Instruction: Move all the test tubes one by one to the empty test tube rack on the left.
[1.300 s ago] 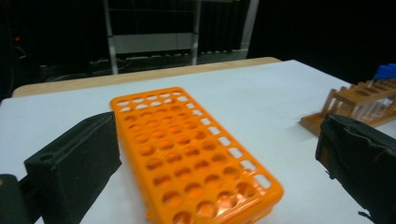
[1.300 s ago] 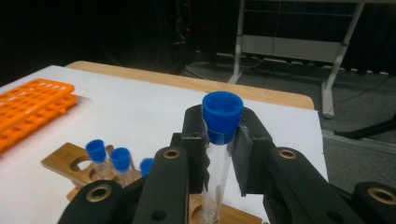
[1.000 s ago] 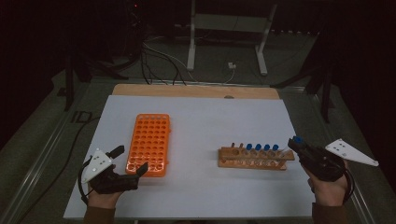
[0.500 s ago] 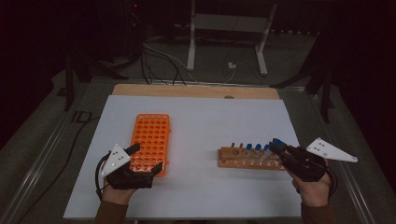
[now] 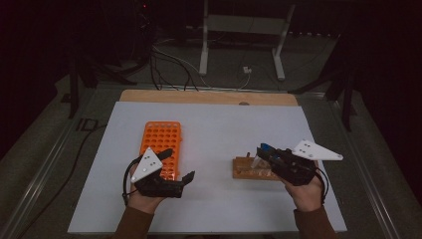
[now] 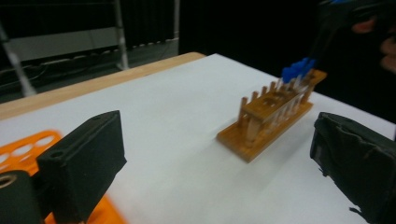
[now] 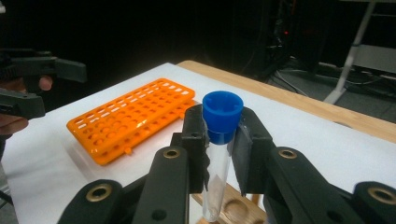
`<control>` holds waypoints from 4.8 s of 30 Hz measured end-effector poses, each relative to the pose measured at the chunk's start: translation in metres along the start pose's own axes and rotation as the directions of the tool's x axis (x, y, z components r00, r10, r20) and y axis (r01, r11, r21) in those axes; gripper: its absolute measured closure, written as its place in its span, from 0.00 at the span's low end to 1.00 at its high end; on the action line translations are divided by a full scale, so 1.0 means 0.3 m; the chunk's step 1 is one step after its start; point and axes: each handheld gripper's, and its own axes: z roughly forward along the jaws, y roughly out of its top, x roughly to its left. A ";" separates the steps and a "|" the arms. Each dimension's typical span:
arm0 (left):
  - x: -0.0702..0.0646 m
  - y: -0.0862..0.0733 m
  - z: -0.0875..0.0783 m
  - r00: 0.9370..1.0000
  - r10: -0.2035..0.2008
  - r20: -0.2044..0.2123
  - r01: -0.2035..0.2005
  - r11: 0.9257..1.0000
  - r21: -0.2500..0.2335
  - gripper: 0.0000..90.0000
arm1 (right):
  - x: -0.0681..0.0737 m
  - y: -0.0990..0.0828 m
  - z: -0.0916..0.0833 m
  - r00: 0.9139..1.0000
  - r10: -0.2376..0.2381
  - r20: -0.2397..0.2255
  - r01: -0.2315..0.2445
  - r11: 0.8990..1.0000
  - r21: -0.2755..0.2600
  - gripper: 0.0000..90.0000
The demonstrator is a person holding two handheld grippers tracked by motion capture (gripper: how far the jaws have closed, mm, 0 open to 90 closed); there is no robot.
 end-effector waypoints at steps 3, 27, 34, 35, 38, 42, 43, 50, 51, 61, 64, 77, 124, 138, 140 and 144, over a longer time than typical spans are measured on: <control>-0.017 0.022 0.025 1.000 0.015 0.028 -0.015 1.000 -0.005 0.06 | 0.015 0.003 0.033 1.000 -0.002 -0.018 0.002 1.000 0.005 0.85; -0.104 0.045 0.249 0.996 0.031 0.084 -0.035 0.998 0.046 0.25 | 0.091 0.013 0.191 0.994 -0.002 -0.110 0.004 1.000 0.021 0.85; -0.122 0.052 0.272 0.993 0.044 0.109 -0.049 0.998 0.041 0.43 | 0.117 0.016 0.213 0.991 -0.011 -0.136 0.015 1.000 0.027 0.85; -0.122 0.052 0.272 0.993 0.044 0.109 -0.049 0.998 0.041 0.47 | 0.120 0.015 0.215 0.990 -0.012 -0.139 0.016 0.999 0.029 0.85; -0.127 0.054 0.276 0.991 0.055 0.126 -0.060 0.997 0.041 0.55 | 0.124 0.013 0.219 0.990 -0.009 -0.143 0.014 0.999 0.034 0.85; -0.128 0.054 0.280 0.988 0.056 0.146 -0.063 0.997 0.044 0.69 | 0.129 0.013 0.224 0.988 -0.011 -0.153 0.017 0.999 0.037 0.85; -0.128 0.054 0.281 0.987 0.055 0.149 -0.061 0.997 0.042 0.69 | 0.129 0.013 0.224 0.988 -0.011 -0.153 0.017 0.999 0.037 0.85; -0.130 0.057 0.281 0.985 0.068 0.157 -0.076 0.996 0.045 0.81 | 0.129 0.011 0.225 0.986 -0.007 -0.164 0.015 0.999 0.043 0.85; -0.129 0.058 0.281 0.985 0.068 0.158 -0.076 0.996 0.045 0.82 | 0.128 0.010 0.225 0.986 -0.006 -0.165 0.014 0.999 0.044 0.85; -0.131 0.064 0.285 0.985 0.078 0.155 -0.086 0.995 0.047 0.85 | 0.114 0.011 0.218 0.984 0.012 -0.179 -0.006 0.999 0.033 0.74; -0.116 0.065 0.282 0.988 0.073 0.137 -0.081 0.995 0.053 0.85 | 0.104 0.016 0.203 0.987 0.011 -0.160 -0.009 1.000 0.014 0.50; -0.066 0.060 0.247 0.995 0.058 0.085 -0.062 0.997 0.044 0.85 | 0.025 0.008 0.143 0.999 0.041 -0.009 -0.041 0.999 -0.010 0.04; 0.127 -0.139 -0.034 0.994 -0.022 -0.103 0.026 0.999 0.036 0.85 | -0.219 -0.140 -0.156 0.940 0.150 0.305 -0.136 0.988 -0.069 0.00; 0.114 -0.191 -0.025 0.995 -0.022 -0.092 0.029 0.996 0.081 0.85 | -0.224 -0.144 -0.173 0.937 0.163 0.310 -0.141 0.986 -0.091 0.00; 0.114 -0.196 -0.022 0.995 -0.015 -0.098 0.024 0.996 0.090 0.85 | -0.224 -0.145 -0.173 0.937 0.163 0.308 -0.142 0.986 -0.091 0.00; 0.119 -0.210 -0.022 0.995 -0.020 -0.102 0.031 0.994 0.108 0.85 | -0.225 -0.148 -0.174 0.937 0.165 0.306 -0.144 0.985 -0.091 0.00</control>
